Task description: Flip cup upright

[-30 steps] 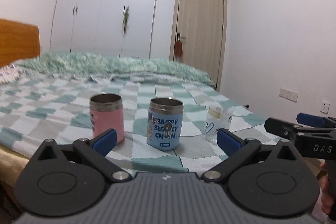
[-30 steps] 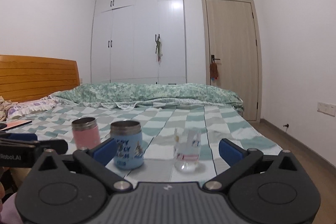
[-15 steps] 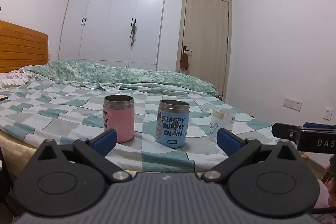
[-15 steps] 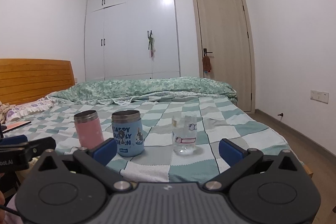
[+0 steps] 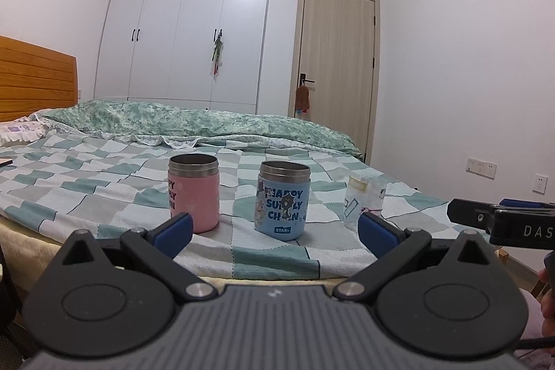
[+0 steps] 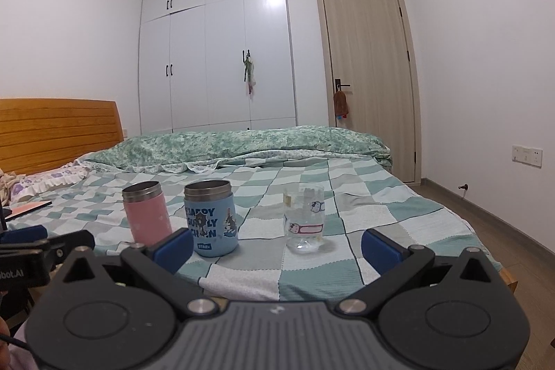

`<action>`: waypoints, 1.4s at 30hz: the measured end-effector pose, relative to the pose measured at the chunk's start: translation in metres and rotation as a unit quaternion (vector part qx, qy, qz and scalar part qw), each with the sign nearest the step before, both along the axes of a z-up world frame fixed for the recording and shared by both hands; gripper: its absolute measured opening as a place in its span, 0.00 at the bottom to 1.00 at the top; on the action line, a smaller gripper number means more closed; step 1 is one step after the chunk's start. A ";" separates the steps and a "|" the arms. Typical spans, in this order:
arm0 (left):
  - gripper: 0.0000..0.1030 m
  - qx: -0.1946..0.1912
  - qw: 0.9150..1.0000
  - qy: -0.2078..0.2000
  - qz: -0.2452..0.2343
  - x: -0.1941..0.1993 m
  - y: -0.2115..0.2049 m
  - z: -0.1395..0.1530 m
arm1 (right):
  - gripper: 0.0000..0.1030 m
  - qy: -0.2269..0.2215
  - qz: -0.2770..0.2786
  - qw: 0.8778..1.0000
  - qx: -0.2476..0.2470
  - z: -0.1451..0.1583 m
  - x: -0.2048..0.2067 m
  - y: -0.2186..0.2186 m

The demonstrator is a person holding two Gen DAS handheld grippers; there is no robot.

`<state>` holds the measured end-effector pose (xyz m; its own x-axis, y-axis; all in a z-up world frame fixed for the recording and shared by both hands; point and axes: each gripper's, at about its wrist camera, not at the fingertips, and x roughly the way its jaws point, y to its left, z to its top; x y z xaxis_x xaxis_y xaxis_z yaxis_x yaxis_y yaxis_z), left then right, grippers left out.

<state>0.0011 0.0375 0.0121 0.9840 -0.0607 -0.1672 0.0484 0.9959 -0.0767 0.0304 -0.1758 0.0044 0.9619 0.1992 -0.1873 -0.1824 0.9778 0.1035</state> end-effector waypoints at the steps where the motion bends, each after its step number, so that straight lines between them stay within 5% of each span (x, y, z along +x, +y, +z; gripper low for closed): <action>1: 1.00 0.000 1.000 0.000 0.000 -0.001 0.000 0.000 | 1.00 0.000 0.000 1.000 0.000 0.000 0.000 0.000; 42: 1.00 -0.003 1.000 -0.001 0.002 0.001 0.002 0.000 | 1.00 -0.001 0.002 1.000 -0.001 0.000 -0.001 0.003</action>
